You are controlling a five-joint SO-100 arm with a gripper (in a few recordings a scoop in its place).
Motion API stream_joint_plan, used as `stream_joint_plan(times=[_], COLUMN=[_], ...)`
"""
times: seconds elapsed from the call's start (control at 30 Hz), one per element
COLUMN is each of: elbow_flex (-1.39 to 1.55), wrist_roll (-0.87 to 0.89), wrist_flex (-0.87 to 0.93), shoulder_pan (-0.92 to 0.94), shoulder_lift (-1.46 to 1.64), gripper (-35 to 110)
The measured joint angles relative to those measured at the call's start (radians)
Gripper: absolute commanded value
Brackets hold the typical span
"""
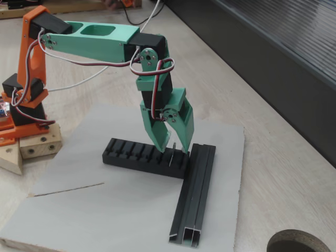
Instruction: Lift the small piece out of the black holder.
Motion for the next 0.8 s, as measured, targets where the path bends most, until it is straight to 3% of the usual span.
stream_joint_plan(times=[0.33,0.8], elbow_flex=[0.000,-0.003], wrist_roll=[0.000,-0.005], wrist_flex=[0.000,0.000], shoulder_pan=[0.003,0.005], shoulder_lift=[0.000,0.000], gripper=[15,5])
